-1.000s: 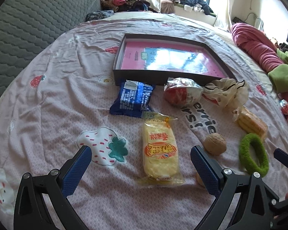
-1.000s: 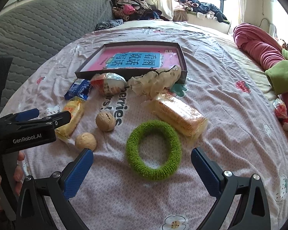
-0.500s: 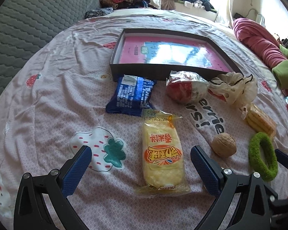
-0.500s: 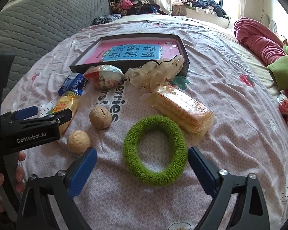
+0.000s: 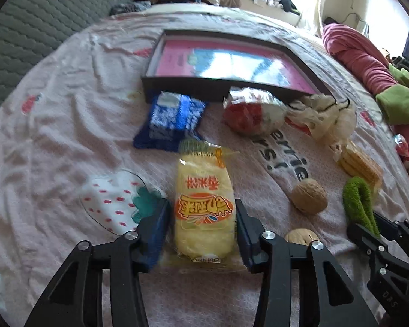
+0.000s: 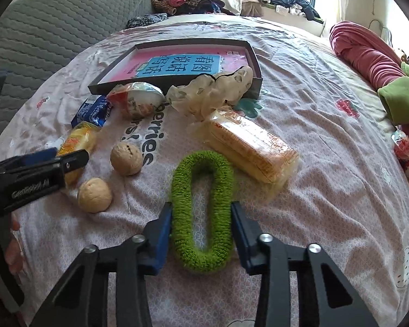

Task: Organize objects
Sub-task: 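Grasp the green fuzzy ring with the right gripper while the left grasps the yellow cake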

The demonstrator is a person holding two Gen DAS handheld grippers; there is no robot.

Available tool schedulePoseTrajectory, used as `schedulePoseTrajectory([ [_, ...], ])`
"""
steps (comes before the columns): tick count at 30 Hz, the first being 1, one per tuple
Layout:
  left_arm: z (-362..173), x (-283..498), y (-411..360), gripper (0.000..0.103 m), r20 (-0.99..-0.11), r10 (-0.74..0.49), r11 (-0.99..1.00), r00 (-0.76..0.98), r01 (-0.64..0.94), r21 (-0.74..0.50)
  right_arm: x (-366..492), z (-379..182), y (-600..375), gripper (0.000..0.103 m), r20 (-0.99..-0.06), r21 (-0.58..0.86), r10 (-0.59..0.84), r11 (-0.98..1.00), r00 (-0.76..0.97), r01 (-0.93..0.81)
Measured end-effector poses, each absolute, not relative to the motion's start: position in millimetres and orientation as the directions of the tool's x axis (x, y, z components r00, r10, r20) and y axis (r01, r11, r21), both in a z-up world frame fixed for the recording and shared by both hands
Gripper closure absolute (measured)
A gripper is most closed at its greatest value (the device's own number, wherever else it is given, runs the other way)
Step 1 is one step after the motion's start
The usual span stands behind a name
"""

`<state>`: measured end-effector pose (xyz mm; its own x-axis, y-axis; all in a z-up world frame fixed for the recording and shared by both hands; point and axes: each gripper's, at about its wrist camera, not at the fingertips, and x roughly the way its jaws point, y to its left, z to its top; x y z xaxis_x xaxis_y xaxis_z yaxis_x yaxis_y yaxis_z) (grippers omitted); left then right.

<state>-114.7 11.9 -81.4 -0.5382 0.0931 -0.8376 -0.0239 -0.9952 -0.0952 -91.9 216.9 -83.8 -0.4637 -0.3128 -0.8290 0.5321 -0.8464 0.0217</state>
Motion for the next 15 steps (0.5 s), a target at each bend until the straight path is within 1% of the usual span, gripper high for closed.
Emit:
schedulePoseTrajectory([
  [2, -80.6, -112.8, 13.1, 0.062, -0.831, 0.097, -0.995, -0.548, -0.028, -0.097, -90.7, -82.8, 217.7, 0.072, -0.827, 0.03, -0.323, -0.842, -0.46, 0.539],
  [4, -80.2, -112.1, 13.1, 0.061, -0.828, 0.105, -0.994, -0.551, -0.028, -0.108, -90.3, -82.6, 218.1, 0.076, -0.827, 0.037, -0.332, -0.838, -0.454, 0.544],
  [11, -75.9, -109.6, 9.7, 0.062, -0.819, 0.127, -0.99, -0.56, -0.025, -0.136, -87.9, -76.3, 225.2, 0.078, -0.815, 0.12, -0.398, -0.826, -0.42, 0.551],
  [15, -70.1, -104.9, 12.5, 0.062, -0.814, 0.121, -0.991, -0.568, -0.025, -0.13, -82.3, -70.2, 222.5, 0.078, -0.808, 0.122, -0.412, -0.815, -0.42, 0.566],
])
